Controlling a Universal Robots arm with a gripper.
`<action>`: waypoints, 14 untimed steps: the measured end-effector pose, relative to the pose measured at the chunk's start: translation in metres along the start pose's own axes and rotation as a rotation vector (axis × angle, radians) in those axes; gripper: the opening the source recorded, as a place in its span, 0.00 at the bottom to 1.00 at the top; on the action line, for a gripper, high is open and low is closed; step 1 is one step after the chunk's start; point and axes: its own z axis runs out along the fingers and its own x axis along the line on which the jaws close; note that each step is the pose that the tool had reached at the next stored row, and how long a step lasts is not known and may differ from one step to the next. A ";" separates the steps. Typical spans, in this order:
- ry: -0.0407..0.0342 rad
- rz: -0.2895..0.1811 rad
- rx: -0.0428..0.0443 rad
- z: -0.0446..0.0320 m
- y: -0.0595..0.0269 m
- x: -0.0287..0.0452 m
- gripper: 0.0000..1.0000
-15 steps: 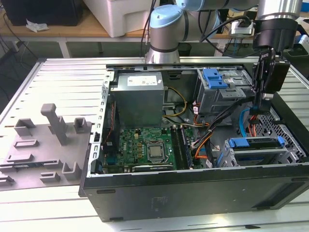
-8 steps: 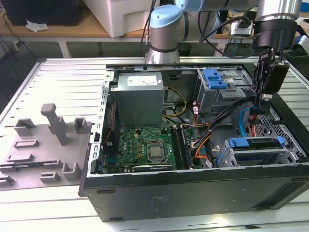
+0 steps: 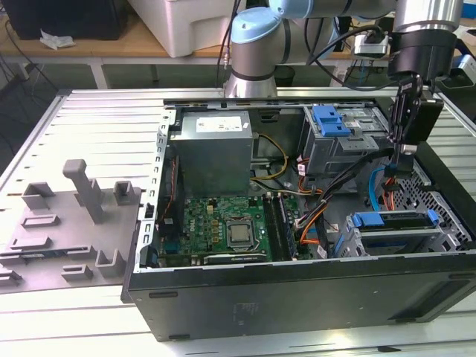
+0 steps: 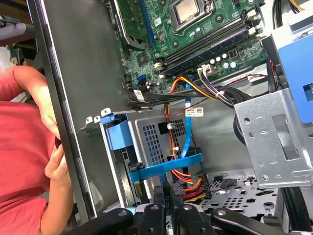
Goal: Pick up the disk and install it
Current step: 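Insert the first disk wire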
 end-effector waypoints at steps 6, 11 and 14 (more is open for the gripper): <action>0.0001 0.000 0.0001 0.0000 0.0000 0.0000 0.16; -0.0001 -0.002 0.0015 0.0000 0.0010 0.0005 0.16; -0.0004 -0.004 0.0028 -0.0015 0.0015 0.0018 0.16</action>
